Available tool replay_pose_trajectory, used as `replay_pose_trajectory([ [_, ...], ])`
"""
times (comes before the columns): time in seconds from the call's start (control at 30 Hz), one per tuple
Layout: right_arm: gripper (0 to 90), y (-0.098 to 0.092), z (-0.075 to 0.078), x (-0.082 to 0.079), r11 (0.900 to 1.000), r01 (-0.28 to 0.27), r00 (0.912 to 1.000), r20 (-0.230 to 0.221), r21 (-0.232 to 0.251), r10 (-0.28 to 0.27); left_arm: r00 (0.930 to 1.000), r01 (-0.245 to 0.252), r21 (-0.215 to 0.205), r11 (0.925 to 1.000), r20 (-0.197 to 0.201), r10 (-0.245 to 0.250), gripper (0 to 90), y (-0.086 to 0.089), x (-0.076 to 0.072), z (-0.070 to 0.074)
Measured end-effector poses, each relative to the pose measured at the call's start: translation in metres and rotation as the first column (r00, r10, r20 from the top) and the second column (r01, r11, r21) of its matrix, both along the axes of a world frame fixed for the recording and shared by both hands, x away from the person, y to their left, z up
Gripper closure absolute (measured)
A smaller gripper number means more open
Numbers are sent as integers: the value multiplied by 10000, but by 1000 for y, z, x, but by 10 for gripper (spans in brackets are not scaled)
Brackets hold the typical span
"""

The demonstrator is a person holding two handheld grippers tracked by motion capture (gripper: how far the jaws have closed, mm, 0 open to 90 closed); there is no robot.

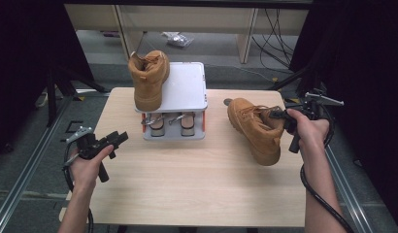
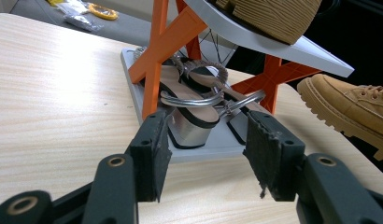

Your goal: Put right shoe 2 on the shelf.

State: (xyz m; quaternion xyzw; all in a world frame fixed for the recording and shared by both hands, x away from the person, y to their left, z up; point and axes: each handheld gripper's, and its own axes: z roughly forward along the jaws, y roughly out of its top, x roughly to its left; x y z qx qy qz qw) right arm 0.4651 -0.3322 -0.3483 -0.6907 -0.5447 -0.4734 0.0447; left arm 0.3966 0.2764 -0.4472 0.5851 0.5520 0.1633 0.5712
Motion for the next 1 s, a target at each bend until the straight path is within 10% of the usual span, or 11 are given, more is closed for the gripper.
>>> replay_pose_trajectory([
  [1.0, 830, 19, 15, 18, 9984, 224, 9996, 132, 526, -232, 10000, 25, 44, 10000, 22, -25, 486, -1, -1, 1],
])
